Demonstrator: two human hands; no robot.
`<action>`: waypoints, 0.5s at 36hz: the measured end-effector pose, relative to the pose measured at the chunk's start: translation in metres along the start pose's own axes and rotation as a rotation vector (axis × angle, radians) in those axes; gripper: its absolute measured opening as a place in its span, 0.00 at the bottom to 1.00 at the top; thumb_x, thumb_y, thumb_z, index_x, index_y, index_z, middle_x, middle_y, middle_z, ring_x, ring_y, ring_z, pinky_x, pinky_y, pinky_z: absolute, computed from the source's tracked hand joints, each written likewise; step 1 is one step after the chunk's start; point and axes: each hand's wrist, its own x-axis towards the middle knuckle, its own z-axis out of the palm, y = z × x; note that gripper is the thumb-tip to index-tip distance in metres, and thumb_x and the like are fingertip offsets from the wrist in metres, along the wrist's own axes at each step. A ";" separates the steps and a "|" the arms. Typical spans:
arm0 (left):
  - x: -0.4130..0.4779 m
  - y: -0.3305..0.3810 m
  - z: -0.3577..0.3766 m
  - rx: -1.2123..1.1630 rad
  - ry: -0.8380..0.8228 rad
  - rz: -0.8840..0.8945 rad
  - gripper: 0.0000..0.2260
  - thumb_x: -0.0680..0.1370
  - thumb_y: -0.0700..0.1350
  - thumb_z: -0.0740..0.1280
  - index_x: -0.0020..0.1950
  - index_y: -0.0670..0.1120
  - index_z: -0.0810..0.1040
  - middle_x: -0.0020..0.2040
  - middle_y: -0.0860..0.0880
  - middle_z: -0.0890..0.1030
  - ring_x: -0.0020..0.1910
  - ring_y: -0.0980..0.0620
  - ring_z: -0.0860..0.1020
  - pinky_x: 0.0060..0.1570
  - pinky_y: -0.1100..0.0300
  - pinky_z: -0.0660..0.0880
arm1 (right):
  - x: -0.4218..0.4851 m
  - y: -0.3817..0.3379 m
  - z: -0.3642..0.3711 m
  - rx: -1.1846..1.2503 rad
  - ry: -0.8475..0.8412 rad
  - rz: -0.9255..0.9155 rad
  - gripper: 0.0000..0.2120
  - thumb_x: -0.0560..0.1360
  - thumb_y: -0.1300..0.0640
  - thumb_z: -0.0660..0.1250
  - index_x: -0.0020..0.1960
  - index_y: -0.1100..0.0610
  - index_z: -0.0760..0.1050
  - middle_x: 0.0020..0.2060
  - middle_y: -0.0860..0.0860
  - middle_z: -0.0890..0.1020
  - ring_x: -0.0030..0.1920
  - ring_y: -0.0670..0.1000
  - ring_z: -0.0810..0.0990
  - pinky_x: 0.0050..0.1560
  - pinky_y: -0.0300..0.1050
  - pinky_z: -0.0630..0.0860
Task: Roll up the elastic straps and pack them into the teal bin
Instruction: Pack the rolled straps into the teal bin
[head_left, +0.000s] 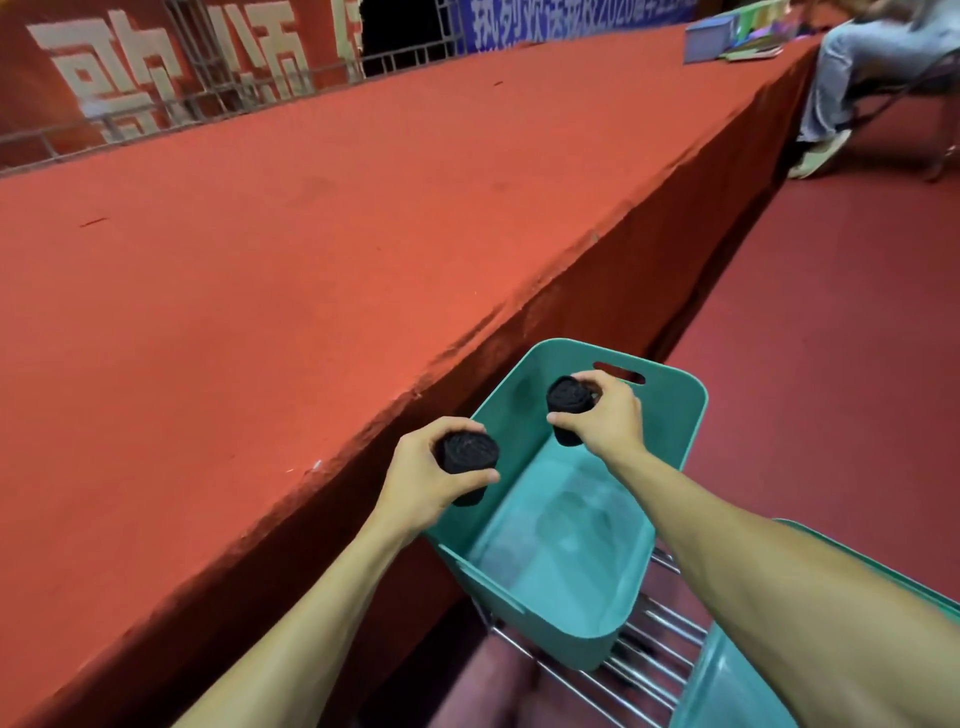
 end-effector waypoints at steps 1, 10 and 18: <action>-0.001 -0.002 -0.001 -0.001 0.008 -0.003 0.21 0.62 0.38 0.83 0.48 0.55 0.82 0.48 0.56 0.84 0.49 0.61 0.81 0.54 0.69 0.73 | 0.001 0.001 0.003 -0.004 -0.002 0.020 0.26 0.58 0.58 0.84 0.54 0.54 0.81 0.51 0.51 0.84 0.56 0.53 0.80 0.61 0.48 0.75; -0.002 -0.006 -0.006 -0.002 0.011 0.020 0.21 0.61 0.38 0.83 0.47 0.56 0.82 0.46 0.57 0.84 0.47 0.64 0.80 0.51 0.72 0.72 | 0.015 0.007 0.030 -0.084 -0.055 0.166 0.26 0.61 0.60 0.83 0.56 0.50 0.79 0.54 0.53 0.82 0.62 0.55 0.76 0.59 0.46 0.74; 0.000 -0.016 -0.016 0.026 -0.032 0.027 0.22 0.60 0.42 0.84 0.49 0.58 0.82 0.48 0.58 0.85 0.50 0.58 0.82 0.56 0.62 0.76 | 0.008 0.024 0.052 -0.093 -0.029 0.255 0.27 0.64 0.62 0.81 0.61 0.54 0.78 0.58 0.55 0.81 0.64 0.56 0.73 0.61 0.44 0.70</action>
